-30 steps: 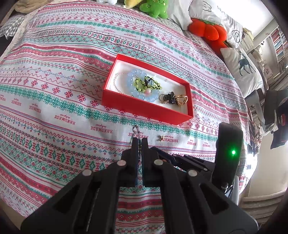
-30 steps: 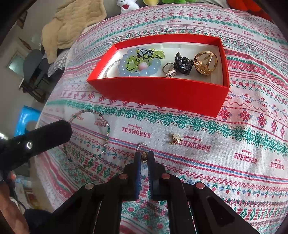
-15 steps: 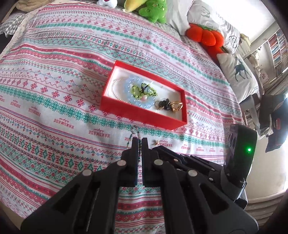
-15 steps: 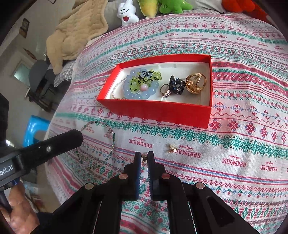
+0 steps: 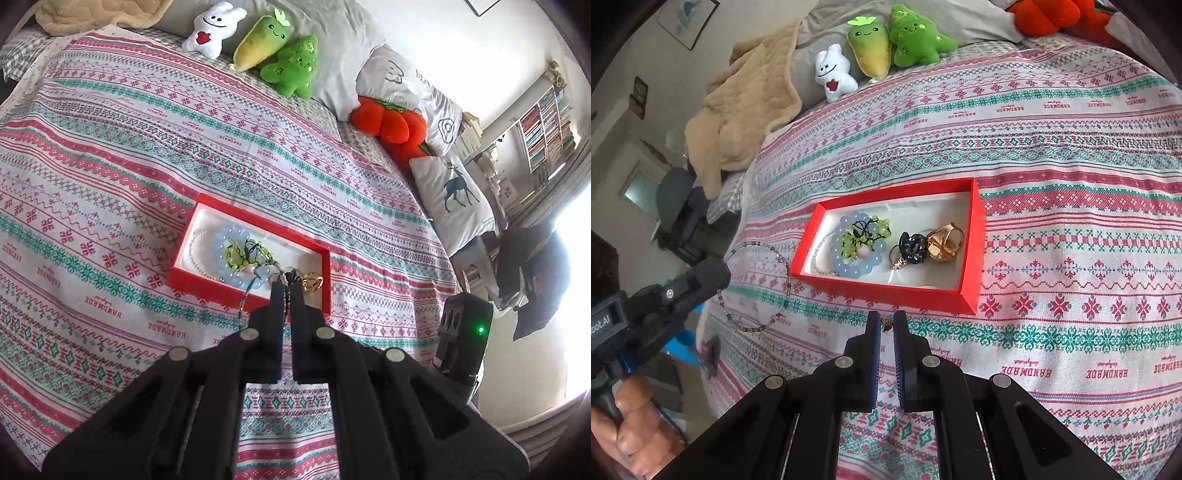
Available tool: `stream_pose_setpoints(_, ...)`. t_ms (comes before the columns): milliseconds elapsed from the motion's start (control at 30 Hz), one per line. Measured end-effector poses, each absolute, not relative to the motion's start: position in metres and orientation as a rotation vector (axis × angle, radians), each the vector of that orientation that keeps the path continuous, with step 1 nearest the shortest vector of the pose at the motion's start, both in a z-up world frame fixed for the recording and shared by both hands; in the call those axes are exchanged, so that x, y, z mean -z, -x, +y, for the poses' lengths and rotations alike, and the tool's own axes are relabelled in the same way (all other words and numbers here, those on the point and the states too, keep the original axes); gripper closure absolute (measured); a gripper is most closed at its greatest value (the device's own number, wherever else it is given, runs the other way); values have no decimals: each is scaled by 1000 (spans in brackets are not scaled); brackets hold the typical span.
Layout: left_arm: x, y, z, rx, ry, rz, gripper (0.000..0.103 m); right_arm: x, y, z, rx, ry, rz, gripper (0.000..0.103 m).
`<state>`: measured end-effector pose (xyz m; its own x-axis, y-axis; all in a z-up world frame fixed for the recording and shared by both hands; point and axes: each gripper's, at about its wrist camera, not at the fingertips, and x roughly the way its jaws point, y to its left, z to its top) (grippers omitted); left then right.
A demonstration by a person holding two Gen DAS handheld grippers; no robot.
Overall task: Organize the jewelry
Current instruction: 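Carry the beaded bracelet and small ring into the red box and open both tools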
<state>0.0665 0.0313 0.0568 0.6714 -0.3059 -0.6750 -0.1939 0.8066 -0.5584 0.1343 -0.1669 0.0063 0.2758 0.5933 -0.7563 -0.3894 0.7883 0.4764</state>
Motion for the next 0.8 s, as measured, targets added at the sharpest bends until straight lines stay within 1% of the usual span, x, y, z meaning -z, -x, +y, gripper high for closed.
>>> stream_pose_setpoints(367,-52,-99,23,89,668,810,99,-4,-154,-164,-637,-234,1087,96)
stream_pose_setpoints(800,-21,-135,28,115,744,846,99,3,-172,-154,-617,-248,1061,96)
